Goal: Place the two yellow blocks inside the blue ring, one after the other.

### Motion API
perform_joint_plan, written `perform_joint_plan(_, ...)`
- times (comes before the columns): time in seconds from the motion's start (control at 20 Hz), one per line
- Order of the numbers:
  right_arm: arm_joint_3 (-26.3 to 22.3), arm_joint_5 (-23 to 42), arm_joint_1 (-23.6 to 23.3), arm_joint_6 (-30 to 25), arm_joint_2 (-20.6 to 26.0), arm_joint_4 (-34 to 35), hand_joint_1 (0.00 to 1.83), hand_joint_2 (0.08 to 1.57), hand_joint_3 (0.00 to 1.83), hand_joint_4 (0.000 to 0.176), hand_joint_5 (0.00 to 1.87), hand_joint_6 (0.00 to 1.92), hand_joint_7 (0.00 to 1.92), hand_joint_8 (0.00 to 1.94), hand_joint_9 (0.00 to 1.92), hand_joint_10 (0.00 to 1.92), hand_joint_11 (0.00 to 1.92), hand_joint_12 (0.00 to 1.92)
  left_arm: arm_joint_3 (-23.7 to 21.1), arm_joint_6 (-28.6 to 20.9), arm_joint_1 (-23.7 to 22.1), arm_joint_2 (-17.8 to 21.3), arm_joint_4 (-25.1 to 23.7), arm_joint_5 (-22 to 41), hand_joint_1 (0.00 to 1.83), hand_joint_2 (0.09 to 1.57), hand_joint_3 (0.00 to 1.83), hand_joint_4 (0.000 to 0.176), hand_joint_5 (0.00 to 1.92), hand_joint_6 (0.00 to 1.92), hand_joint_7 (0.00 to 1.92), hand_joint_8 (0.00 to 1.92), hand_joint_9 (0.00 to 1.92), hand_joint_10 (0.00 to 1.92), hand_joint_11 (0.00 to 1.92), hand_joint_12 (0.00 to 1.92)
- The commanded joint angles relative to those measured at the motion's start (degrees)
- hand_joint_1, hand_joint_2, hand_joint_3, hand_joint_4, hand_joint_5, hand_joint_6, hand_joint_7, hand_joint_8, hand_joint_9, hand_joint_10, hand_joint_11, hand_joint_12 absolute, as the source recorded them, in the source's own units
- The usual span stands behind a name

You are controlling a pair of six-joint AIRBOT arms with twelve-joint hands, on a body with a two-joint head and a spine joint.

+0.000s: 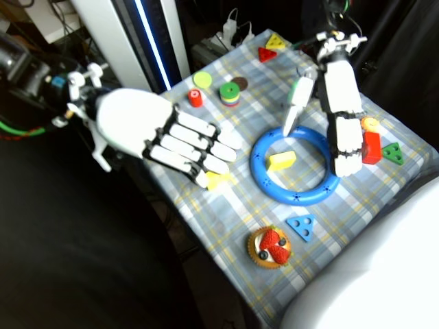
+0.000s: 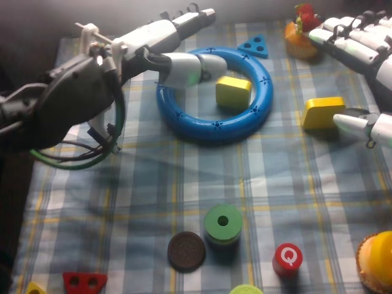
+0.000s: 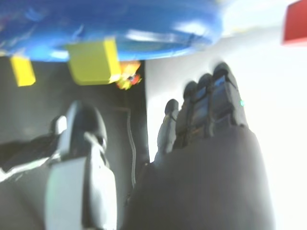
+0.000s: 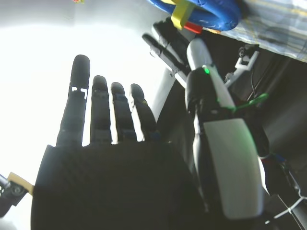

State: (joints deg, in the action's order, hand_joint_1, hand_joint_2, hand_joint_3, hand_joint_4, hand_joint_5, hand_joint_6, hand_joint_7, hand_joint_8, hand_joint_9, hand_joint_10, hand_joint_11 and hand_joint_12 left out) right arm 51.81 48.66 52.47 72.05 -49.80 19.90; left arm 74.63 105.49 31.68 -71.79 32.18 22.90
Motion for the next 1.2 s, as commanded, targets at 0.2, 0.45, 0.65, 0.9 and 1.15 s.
perform_joint_plan(0.2, 3.1, 1.6, -1.8, -0.1, -2.2, 2.1, 0.69, 1.29, 0.00, 0.000, 0.01, 0.00, 0.09, 0.01, 0.11, 0.13, 0.00, 1.21, -8.9, -11.5, 3.6, 8.7, -10.8, 20.4, 0.20, 1.48, 0.01, 0.042, 0.00, 0.00, 0.00, 0.00, 0.00, 0.00, 0.00, 0.00)
perform_joint_plan(0.45, 5.6, -1.3, -1.9, -0.1, -4.5, 4.7, 0.77, 1.28, 0.00, 0.000, 0.20, 0.03, 0.36, 0.05, 0.09, 0.66, 0.00, 1.51, -15.3, -14.1, 8.0, 14.4, -14.2, 28.9, 0.48, 1.44, 0.00, 0.049, 0.05, 0.01, 0.00, 0.00, 0.00, 0.00, 0.00, 0.00)
perform_joint_plan(0.65, 7.3, -3.6, -3.4, -0.1, -5.9, 5.3, 1.09, 1.26, 0.00, 0.000, 0.72, 1.38, 1.03, 1.90, 1.28, 1.91, 1.42, 1.92, -17.4, -14.8, 10.5, 16.6, -14.4, 32.6, 0.53, 1.43, 0.00, 0.000, 0.07, 0.01, 0.04, 0.01, 0.00, 0.00, 0.00, 0.00)
perform_joint_plan(0.9, 7.2, -1.5, -6.6, -3.7, -4.7, 0.5, 1.17, 1.29, 0.00, 0.000, 0.61, 1.36, 0.75, 1.62, 0.67, 1.78, 0.65, 1.92, -18.5, -16.2, 13.9, 18.5, -12.7, 35.5, 0.44, 1.43, 0.00, 0.030, 0.06, 0.00, 0.04, 0.00, 0.00, 0.00, 0.00, 0.00)
perform_joint_plan(1.15, 9.0, -2.4, -12.2, -4.1, -6.2, -3.0, 1.20, 1.26, 0.00, 0.000, 0.66, 1.27, 0.81, 1.53, 0.78, 1.76, 0.82, 1.92, -20.5, -17.8, 17.9, 20.1, -11.5, 40.0, 0.43, 1.42, 0.00, 0.046, 0.06, 0.00, 0.04, 0.00, 0.00, 0.00, 0.00, 0.00)
